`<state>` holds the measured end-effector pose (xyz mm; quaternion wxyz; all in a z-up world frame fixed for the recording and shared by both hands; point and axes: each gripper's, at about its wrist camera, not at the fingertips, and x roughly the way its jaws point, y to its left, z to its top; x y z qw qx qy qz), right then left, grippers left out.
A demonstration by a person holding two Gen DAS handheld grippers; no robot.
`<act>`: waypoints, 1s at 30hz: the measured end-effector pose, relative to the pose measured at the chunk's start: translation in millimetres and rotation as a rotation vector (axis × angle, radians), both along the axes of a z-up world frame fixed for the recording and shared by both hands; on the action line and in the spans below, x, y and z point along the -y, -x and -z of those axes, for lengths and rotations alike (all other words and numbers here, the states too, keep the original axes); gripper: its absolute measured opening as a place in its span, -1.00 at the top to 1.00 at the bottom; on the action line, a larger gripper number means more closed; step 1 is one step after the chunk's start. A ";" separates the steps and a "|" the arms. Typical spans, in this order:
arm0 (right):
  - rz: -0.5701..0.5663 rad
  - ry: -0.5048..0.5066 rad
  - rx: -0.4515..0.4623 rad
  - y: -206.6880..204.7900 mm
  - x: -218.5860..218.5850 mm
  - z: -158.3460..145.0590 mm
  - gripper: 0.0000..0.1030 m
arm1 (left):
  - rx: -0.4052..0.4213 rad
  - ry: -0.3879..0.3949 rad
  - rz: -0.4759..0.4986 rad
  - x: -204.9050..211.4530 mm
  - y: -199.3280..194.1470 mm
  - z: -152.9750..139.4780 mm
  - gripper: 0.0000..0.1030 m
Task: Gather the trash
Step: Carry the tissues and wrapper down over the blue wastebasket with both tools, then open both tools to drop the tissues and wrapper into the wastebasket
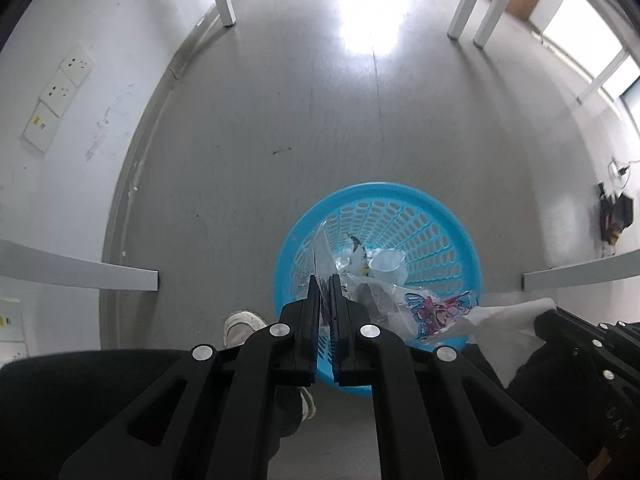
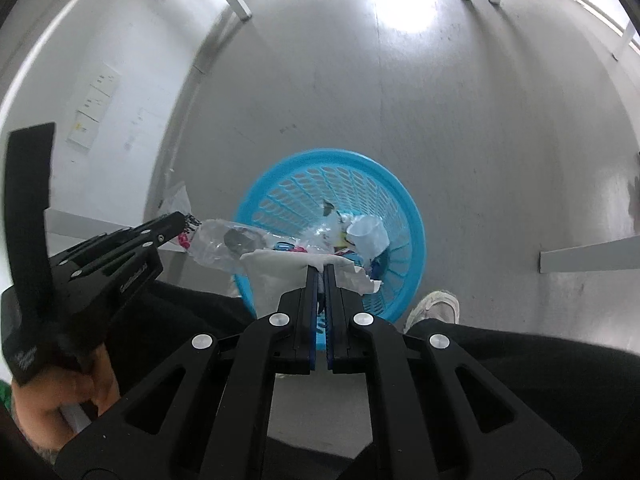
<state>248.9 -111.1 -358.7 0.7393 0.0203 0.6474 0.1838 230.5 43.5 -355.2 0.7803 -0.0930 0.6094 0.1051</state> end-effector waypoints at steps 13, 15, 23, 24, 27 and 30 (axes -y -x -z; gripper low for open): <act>-0.016 0.074 -0.149 -33.2 -18.5 72.2 0.95 | -0.167 0.054 -0.114 -20.9 -26.7 53.5 0.92; -0.015 0.069 -0.155 -34.6 -18.8 74.2 0.95 | -0.177 0.071 -0.132 -24.7 -27.0 56.9 0.90; -0.001 0.073 -0.162 -34.0 -13.1 76.8 0.65 | -0.161 0.142 -0.152 -30.7 -26.8 53.7 0.39; -0.002 0.076 -0.160 -33.9 -12.2 76.5 0.63 | -0.161 0.149 -0.151 -31.0 -26.3 53.0 0.36; -0.006 0.078 -0.161 -33.0 -11.7 75.3 0.48 | -0.158 0.178 -0.143 -32.3 -24.8 49.9 0.25; -0.034 0.076 -0.152 -29.8 -14.1 70.9 0.40 | -0.134 0.208 -0.137 -33.2 -20.6 41.5 0.09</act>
